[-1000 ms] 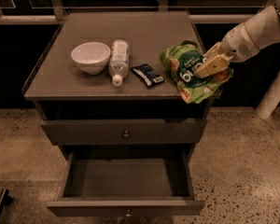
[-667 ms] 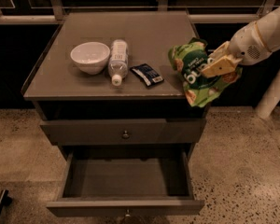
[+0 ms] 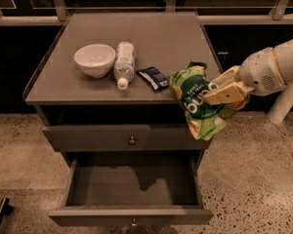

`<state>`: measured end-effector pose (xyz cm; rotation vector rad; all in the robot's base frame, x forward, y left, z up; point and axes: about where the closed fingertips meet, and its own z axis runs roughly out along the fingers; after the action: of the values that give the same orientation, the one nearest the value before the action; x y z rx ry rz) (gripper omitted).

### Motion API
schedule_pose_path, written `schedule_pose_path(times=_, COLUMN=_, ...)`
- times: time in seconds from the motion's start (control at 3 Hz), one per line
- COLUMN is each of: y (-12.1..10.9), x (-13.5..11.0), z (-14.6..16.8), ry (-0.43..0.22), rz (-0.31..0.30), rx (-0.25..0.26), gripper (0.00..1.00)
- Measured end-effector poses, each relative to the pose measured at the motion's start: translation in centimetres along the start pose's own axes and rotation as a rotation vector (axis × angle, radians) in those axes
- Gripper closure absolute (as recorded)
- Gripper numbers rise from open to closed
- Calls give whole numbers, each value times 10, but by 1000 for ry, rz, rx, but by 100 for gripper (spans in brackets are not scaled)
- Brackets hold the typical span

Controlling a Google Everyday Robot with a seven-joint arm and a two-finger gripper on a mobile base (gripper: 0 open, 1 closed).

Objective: Place green rice chip bag into middle drawer

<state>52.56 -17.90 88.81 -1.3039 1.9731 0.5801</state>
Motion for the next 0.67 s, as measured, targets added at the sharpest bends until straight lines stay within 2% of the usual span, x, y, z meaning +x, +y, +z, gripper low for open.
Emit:
schedule_pose_path(times=0.33, y=0, x=0, z=0, ry=0, rz=0, rx=0, gripper=100)
schedule_pose_path(times=0.67, y=20, x=22, z=18, ry=-36, rz=44, rx=-53, gripper=100)
